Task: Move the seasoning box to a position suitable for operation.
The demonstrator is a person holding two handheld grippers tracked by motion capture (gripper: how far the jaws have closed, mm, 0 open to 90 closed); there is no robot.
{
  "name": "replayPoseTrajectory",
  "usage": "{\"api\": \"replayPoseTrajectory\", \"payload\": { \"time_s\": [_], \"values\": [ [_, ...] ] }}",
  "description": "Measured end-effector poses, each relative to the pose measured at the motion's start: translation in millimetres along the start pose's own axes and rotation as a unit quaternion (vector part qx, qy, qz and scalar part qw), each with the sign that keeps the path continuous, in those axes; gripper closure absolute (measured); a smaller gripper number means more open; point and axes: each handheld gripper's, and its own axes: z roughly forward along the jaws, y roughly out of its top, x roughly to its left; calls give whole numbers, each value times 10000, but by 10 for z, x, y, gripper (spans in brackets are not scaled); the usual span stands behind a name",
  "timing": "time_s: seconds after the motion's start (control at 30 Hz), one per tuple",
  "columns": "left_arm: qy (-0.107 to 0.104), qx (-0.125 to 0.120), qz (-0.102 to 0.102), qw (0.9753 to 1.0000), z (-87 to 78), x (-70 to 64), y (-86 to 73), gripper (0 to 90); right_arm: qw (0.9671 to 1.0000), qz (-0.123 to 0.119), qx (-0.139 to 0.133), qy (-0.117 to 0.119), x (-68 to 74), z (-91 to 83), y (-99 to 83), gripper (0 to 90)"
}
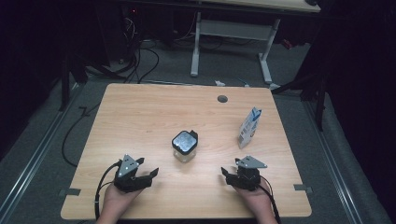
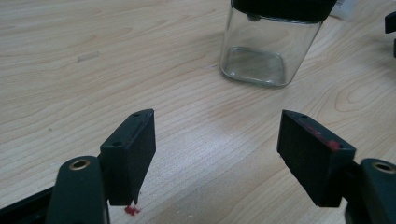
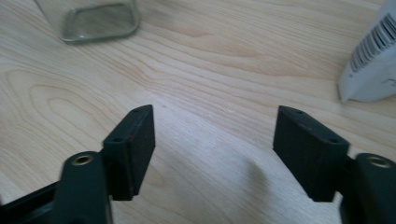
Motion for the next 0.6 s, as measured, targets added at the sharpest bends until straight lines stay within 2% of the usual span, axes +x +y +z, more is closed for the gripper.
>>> {"api": "replayPoseTrajectory", "payload": {
  "time_s": [0.17, 0.3, 0.47, 0.6],
  "values": [
    [-14, 78, 31, 10000, 63, -18, 10, 308, 10000, 10, -10, -15, -25, -36, -36, 378],
    [-6, 32, 101, 9999, 43, -39, 5, 345, 10000, 5, -4, 0, -26, -53, -38, 400],
    [-2, -94, 84, 9999, 7, 7, -3, 397, 10000, 56, 9, 50, -37, -50, -47, 428],
    [-3, -40, 100, 9999, 2, 30, 6, 429, 9999, 59, 18, 107, -28, -52, -51, 452]
  ]
}}
